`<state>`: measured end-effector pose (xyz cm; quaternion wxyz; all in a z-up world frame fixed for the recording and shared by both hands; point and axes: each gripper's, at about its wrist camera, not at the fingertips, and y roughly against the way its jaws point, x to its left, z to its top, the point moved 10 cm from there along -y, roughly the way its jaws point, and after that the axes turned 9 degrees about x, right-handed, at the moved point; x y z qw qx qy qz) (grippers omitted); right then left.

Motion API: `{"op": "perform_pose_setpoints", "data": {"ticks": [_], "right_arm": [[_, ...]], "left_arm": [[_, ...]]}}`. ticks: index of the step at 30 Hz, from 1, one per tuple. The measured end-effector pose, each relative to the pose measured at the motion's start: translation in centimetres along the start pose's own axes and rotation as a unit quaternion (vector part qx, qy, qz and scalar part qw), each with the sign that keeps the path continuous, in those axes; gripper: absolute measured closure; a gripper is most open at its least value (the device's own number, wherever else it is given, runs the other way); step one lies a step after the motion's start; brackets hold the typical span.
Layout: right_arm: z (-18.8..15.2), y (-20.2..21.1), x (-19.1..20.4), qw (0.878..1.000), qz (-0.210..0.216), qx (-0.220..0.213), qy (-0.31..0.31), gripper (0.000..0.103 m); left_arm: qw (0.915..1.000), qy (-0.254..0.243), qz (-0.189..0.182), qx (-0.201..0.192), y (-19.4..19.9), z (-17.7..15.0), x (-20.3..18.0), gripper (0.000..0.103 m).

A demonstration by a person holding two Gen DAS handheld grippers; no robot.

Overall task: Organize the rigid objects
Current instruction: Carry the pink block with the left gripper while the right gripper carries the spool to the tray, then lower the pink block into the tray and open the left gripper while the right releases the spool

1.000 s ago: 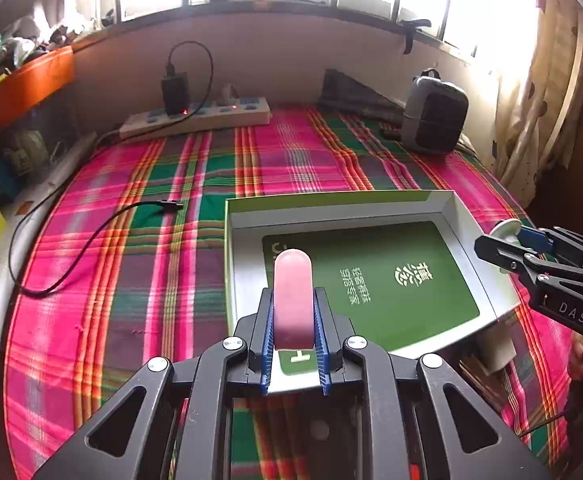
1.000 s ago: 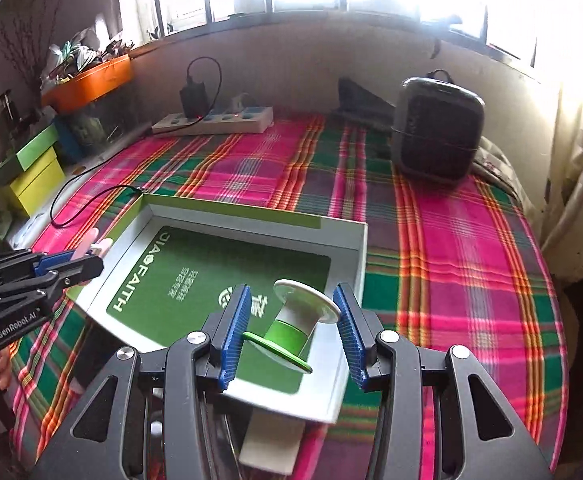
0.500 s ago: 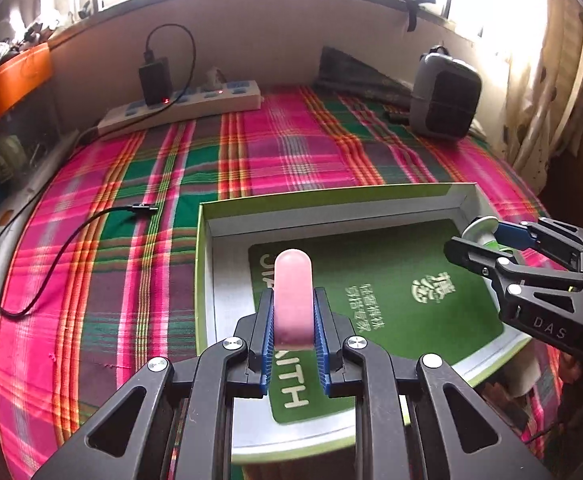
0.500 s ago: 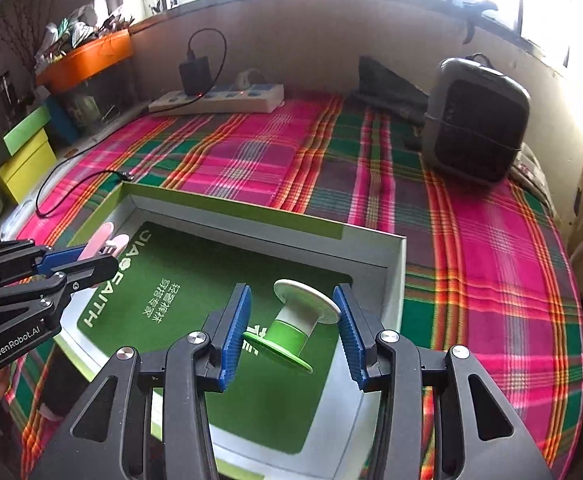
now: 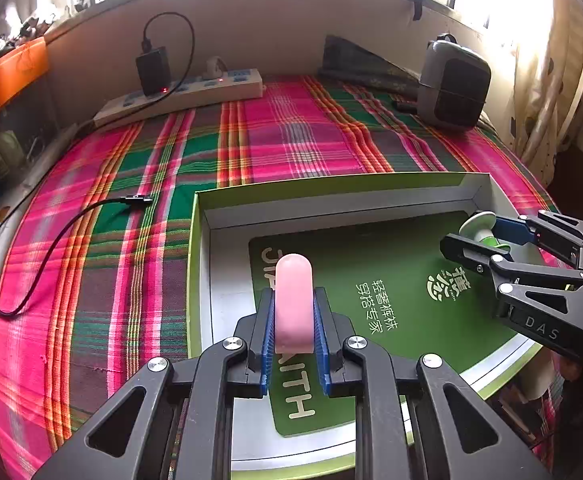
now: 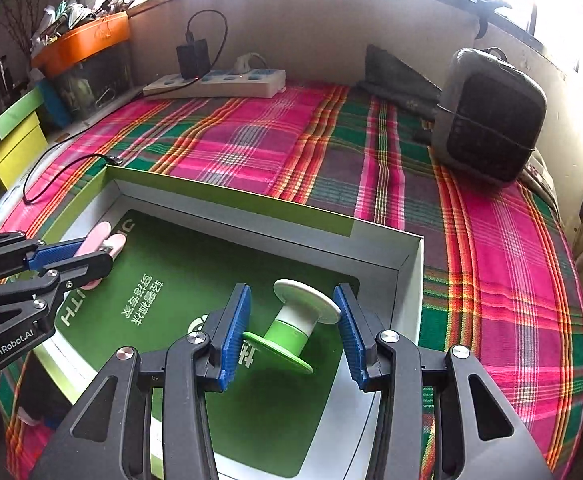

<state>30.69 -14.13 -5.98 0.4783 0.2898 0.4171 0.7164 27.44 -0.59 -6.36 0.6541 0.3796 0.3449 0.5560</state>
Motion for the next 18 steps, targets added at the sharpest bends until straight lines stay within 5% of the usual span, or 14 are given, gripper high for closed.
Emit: {"op": "perform_pose_setpoints", "data": {"ticks": [18], "right_arm": [[0.09, 0.28, -0.08, 1.000, 0.005, -0.011, -0.011, 0.058]], "left_arm": [[1.0000, -0.003, -0.004, -0.002, 0.11, 0.12, -0.18, 0.076]]}}
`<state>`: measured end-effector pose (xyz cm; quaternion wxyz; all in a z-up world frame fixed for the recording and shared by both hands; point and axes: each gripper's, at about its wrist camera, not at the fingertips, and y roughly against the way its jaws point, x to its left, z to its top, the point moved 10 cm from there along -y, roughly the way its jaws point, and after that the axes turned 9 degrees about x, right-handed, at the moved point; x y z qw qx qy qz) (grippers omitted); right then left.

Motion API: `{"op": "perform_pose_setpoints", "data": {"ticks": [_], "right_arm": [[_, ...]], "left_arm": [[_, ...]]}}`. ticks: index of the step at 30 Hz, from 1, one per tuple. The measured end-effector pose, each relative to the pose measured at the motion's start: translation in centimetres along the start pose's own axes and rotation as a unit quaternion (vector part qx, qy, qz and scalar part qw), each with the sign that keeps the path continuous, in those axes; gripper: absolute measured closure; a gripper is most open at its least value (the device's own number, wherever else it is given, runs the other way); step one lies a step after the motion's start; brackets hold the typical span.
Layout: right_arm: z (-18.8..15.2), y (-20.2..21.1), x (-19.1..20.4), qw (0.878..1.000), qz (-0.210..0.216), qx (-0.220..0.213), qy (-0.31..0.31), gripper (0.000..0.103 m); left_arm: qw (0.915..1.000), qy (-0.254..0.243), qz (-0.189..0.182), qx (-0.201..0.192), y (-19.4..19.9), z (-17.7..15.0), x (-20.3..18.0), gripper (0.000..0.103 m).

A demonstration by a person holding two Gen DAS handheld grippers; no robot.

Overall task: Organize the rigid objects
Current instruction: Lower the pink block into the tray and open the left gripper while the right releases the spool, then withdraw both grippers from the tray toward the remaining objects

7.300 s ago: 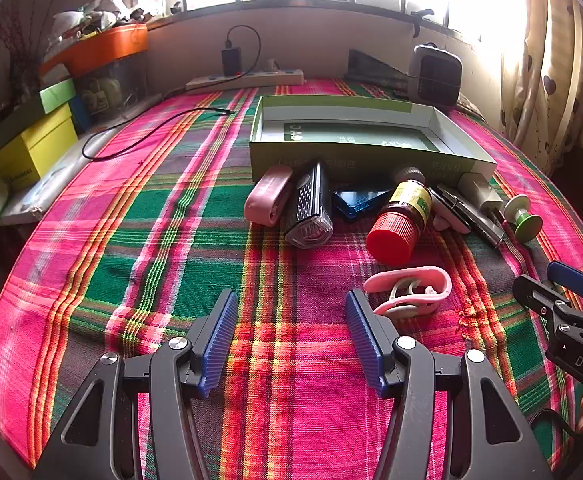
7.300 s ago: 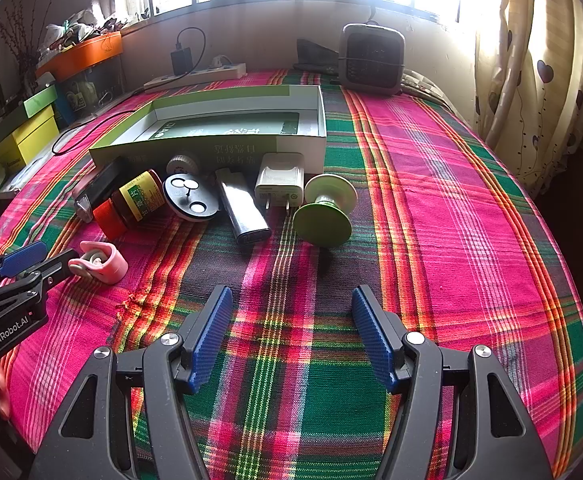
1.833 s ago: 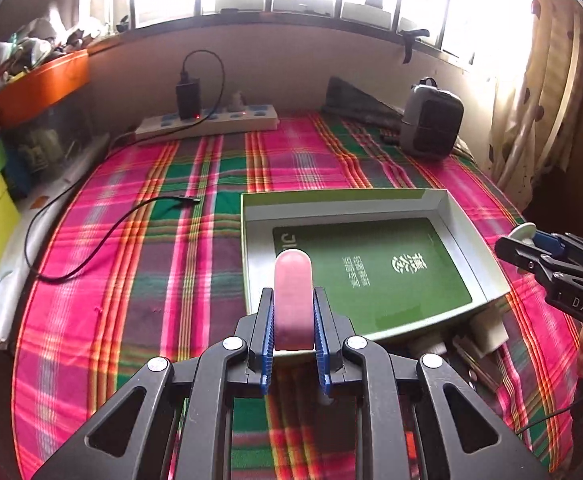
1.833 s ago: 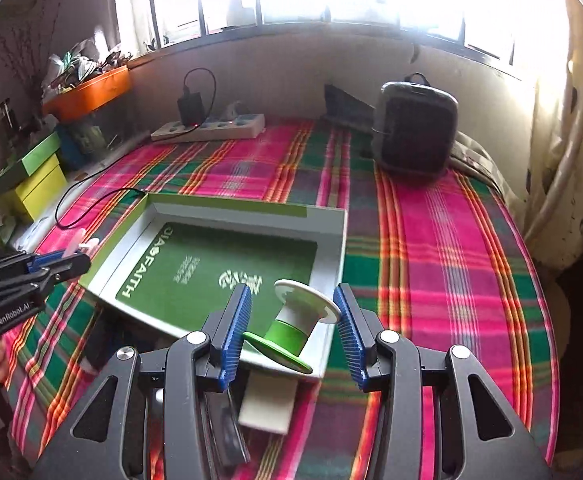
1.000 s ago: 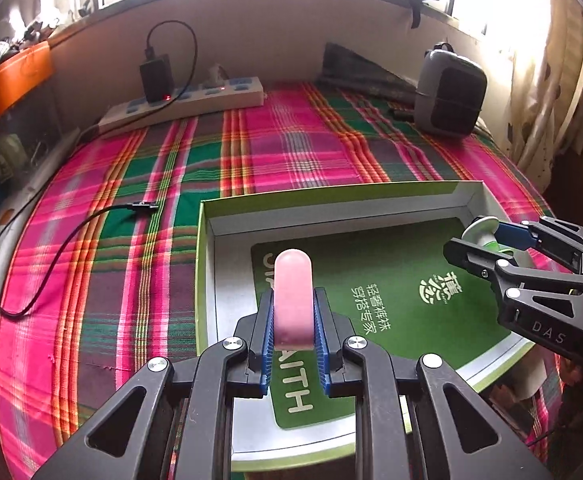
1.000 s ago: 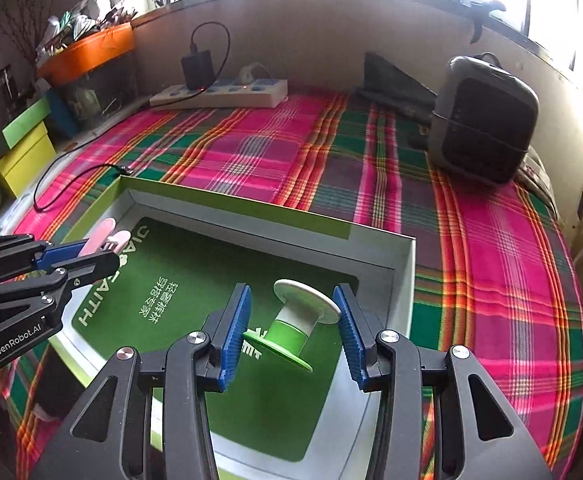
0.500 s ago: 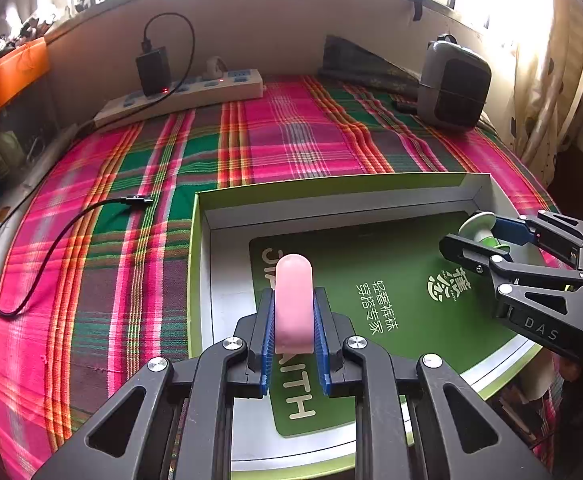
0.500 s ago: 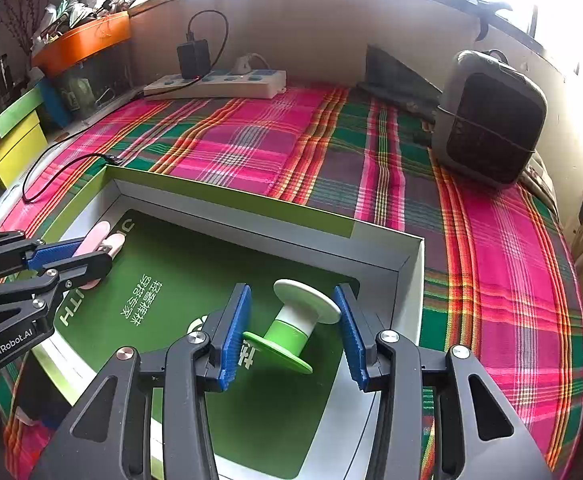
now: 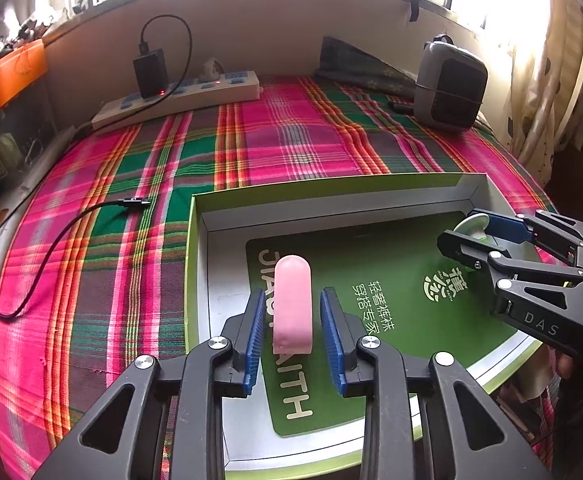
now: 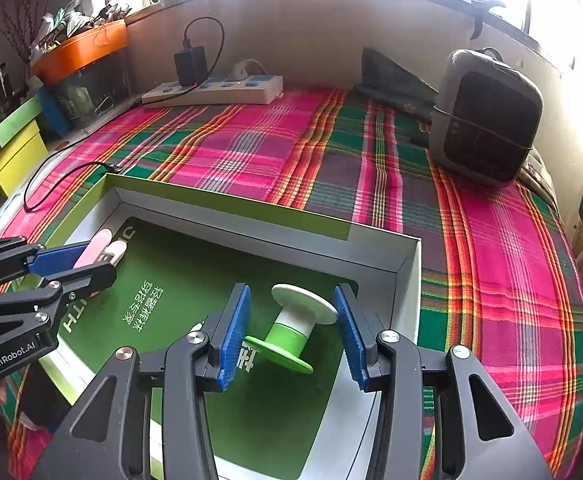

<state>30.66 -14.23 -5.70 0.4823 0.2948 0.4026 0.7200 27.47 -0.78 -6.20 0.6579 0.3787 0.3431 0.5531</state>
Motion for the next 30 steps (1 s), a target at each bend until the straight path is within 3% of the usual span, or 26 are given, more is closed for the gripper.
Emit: {"op": "perform_pose_setpoints", "data": {"ticks": [8, 30], "right_arm": [[0.0, 0.5, 0.1, 1.000, 0.006, -0.005, -0.006, 0.050], [-2.0, 4.6, 0.7, 0.999, 0.005, -0.036, -0.027, 0.049]], "left_arm": [[1.0000, 0.004, -0.002, -0.003, 0.4, -0.2, 0.0, 0.071], [0.9989, 0.024, -0.004, -0.040, 4.8, -2.2, 0.1, 0.068]]}}
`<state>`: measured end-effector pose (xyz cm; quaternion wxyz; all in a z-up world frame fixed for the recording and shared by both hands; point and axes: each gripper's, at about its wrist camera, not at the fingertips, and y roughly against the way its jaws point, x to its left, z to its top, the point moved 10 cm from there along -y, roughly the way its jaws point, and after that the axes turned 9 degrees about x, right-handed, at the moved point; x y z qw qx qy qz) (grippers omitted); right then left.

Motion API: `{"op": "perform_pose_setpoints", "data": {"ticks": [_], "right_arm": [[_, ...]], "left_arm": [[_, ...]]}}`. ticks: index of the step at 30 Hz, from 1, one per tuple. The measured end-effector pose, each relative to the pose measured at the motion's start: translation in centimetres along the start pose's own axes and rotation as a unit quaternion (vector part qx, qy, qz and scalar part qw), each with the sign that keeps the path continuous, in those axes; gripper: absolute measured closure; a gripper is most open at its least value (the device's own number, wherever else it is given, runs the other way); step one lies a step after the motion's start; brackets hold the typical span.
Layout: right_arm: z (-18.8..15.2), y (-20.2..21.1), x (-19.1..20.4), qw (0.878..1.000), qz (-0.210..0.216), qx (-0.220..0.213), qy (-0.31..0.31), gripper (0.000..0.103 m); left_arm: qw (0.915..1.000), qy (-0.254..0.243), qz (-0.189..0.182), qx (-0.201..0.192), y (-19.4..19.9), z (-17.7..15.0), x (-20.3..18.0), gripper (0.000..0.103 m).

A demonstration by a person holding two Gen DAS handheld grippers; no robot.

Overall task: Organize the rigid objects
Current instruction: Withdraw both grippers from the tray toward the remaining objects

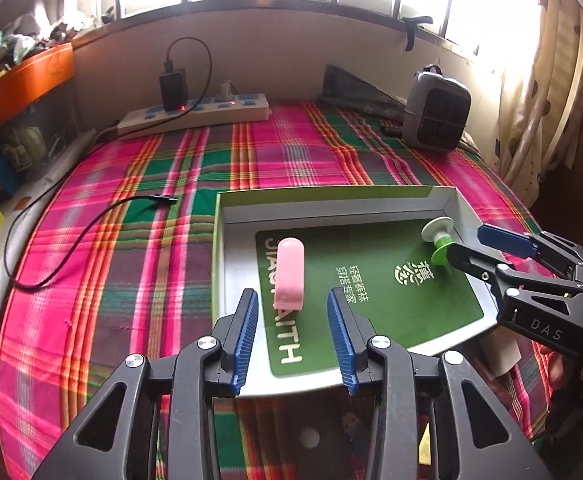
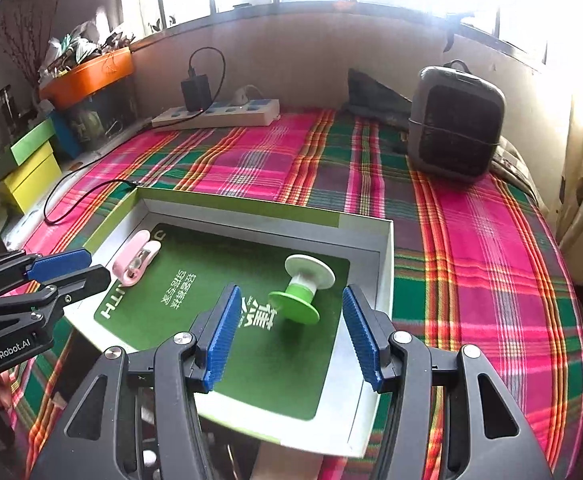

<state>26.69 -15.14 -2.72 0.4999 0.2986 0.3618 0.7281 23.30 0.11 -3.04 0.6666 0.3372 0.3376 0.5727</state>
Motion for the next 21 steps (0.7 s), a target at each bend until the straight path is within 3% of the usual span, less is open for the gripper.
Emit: {"op": "perform_pose_setpoints", "data": {"ticks": [21], "right_arm": [[-4.4, 4.7, -1.8, 0.998, -0.012, -0.020, -0.050, 0.049]], "left_arm": [[0.9989, 0.043, -0.014, -0.015, 3.9, -4.5, 1.7, 0.064]]}}
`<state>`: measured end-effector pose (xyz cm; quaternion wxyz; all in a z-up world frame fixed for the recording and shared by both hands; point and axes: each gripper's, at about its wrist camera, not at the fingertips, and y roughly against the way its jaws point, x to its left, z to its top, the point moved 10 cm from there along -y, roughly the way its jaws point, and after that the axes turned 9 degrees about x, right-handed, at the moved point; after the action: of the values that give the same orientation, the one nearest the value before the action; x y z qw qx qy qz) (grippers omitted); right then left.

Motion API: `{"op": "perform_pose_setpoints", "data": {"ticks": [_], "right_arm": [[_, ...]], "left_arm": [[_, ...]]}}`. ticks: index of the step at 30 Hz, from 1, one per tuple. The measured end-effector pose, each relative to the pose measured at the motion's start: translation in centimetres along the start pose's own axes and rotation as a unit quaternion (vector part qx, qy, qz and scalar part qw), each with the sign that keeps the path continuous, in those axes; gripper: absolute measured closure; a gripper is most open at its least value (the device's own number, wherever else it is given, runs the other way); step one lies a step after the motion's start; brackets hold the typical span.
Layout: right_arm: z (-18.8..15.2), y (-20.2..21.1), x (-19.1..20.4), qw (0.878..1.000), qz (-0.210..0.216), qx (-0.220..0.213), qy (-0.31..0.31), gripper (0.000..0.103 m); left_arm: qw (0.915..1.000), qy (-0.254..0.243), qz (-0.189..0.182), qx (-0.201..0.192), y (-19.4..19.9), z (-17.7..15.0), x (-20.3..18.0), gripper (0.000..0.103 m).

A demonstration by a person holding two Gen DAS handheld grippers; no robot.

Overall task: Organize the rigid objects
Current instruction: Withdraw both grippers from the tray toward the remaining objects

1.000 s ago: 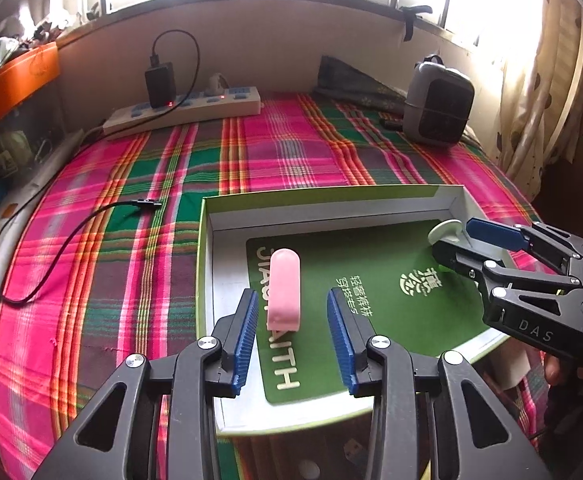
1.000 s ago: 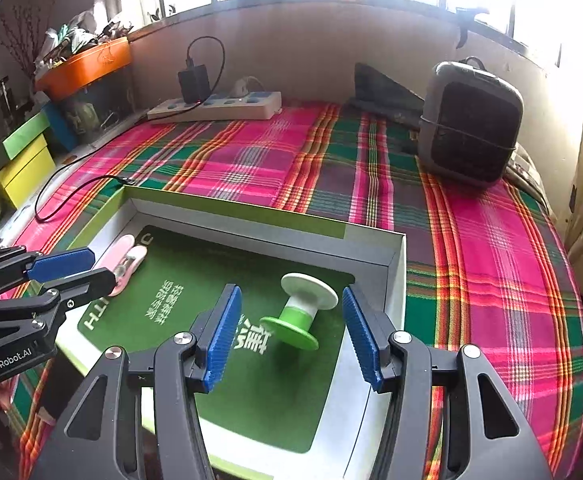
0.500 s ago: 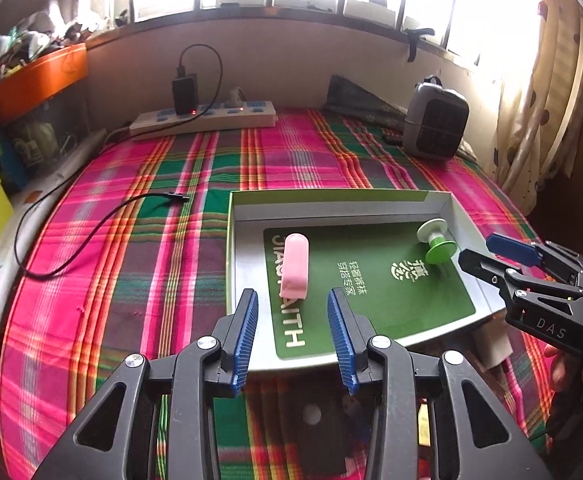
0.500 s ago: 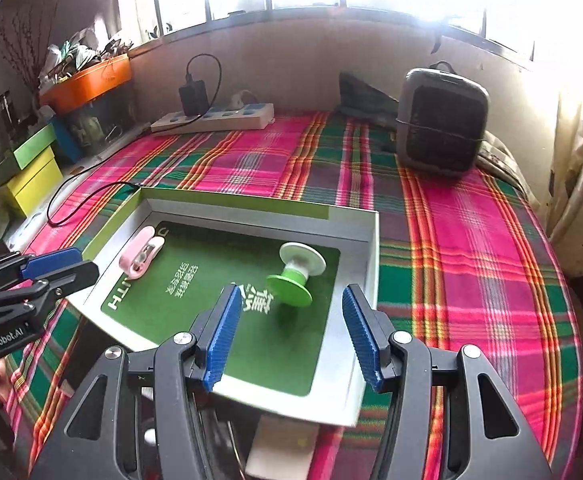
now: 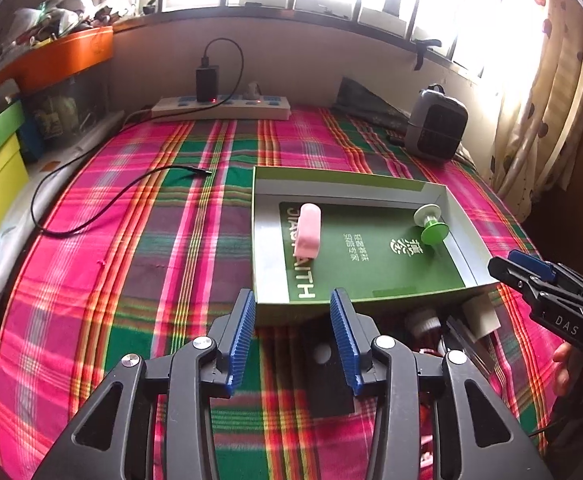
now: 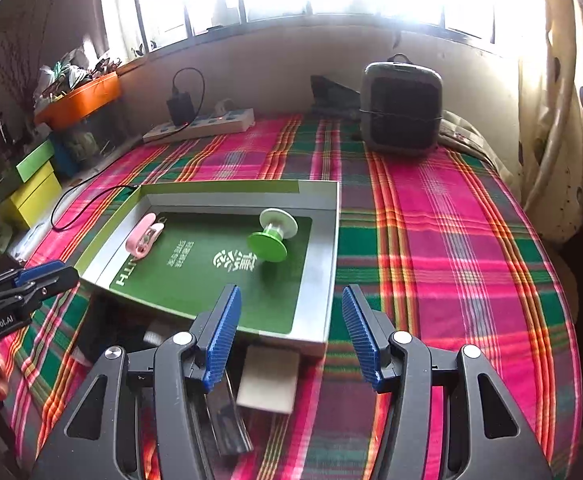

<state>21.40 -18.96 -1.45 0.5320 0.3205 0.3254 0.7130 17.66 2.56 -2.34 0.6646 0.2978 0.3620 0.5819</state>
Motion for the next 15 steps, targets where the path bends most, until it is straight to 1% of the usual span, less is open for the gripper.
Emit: {"op": "perform_pose_setpoints", "data": {"ticks": [4, 7, 11, 15], "right_arm": [[-1.0, 0.4, -0.3, 1.000, -0.003, 0.000, -0.010, 0.049], [-1.9, 0.5, -0.6, 1.000, -0.010, 0.004, -0.017, 0.049], [-2.7, 0.8, -0.8, 1.000, -0.008, 0.003, -0.027, 0.049], [-3.1, 1.1, -1.1, 0.999, -0.005, -0.001, -0.036, 0.049]], "left_arm": [[1.0000, 0.006, 0.000, 0.001, 0.3, -0.6, 0.4, 0.063], [0.9999, 0.010, -0.009, 0.002, 0.4, -1.1, 0.6, 0.063], [0.9998, 0.012, -0.016, 0.006, 0.4, -2.1, 0.7, 0.062], [0.9992, 0.019, -0.035, 0.008, 0.4, -2.7, 0.5, 0.061]]}}
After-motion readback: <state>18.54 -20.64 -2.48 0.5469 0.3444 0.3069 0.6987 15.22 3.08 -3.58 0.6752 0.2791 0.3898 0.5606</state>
